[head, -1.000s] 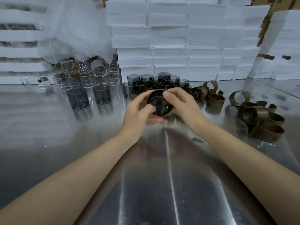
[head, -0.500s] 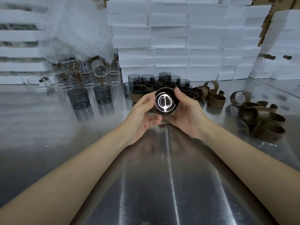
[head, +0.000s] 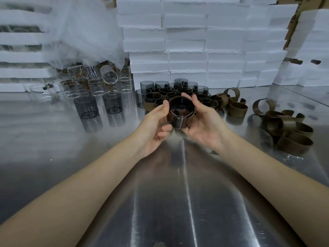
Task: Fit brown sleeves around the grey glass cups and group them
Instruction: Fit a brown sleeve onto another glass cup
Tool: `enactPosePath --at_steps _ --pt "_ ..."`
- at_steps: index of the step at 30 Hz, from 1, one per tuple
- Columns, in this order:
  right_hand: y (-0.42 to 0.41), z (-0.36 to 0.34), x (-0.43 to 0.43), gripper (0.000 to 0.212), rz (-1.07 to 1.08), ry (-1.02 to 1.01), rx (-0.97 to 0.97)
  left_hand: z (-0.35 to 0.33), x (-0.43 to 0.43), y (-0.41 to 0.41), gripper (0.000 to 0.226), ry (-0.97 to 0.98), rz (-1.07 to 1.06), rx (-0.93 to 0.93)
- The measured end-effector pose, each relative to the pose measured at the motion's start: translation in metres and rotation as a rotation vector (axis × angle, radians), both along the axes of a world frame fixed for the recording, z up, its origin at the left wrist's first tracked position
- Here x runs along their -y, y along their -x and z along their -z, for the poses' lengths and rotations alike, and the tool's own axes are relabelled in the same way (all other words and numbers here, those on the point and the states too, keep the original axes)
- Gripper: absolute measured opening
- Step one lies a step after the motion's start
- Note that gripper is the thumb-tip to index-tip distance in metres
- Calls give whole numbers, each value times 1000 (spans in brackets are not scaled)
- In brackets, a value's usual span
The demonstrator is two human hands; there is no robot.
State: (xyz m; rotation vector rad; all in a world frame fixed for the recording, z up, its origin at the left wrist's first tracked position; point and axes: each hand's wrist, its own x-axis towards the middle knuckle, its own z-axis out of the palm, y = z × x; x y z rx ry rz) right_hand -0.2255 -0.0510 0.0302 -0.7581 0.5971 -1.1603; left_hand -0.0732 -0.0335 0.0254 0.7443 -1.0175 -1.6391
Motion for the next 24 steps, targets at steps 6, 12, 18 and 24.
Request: enactPosePath --at_steps 6,12,18,24 --pt "-1 -2 -1 25 -4 -12 51 1 4 -1 30 -40 19 -83" --pt "-2 -4 0 25 19 -28 81 1 7 0 32 -45 14 -138" --pt "-3 0 -1 30 55 81 -22 10 8 2 34 51 -21 -58" --pt "-7 4 -3 54 132 201 -169 12 6 -1 56 186 -100 70"
